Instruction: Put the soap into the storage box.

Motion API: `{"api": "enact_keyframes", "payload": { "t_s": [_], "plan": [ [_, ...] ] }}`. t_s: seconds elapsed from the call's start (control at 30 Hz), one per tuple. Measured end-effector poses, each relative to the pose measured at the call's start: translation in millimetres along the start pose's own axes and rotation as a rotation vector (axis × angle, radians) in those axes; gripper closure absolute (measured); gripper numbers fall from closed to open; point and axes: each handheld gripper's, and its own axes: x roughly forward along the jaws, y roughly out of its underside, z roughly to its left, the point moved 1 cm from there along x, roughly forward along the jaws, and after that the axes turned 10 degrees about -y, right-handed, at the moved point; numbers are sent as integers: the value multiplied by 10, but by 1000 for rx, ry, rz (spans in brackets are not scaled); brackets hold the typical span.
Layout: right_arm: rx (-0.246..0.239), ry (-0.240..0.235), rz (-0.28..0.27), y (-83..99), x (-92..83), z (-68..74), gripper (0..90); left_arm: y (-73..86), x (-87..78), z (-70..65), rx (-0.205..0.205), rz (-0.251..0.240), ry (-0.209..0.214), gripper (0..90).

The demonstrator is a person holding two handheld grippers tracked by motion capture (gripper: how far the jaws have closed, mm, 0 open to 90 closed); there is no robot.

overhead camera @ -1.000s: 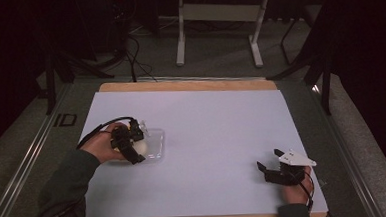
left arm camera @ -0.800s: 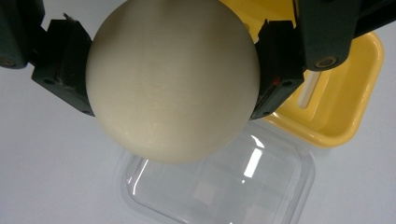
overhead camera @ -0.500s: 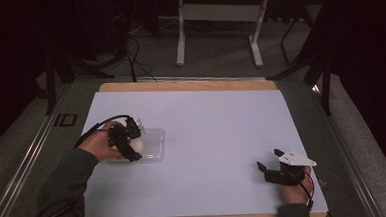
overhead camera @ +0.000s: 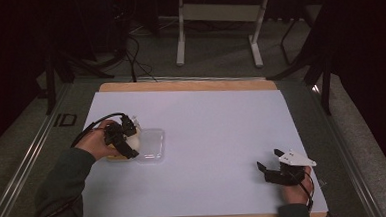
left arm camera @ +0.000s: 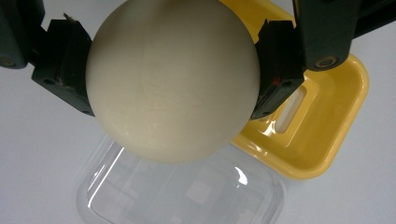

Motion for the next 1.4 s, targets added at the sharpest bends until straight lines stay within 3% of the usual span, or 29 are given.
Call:
{"api": "enact_keyframes", "payload": {
  "t_s": [1.4],
  "plan": [
    [-3,1,-3,1,0,2,177,63,5,230,-78,71,-28,255]
  ]
}}
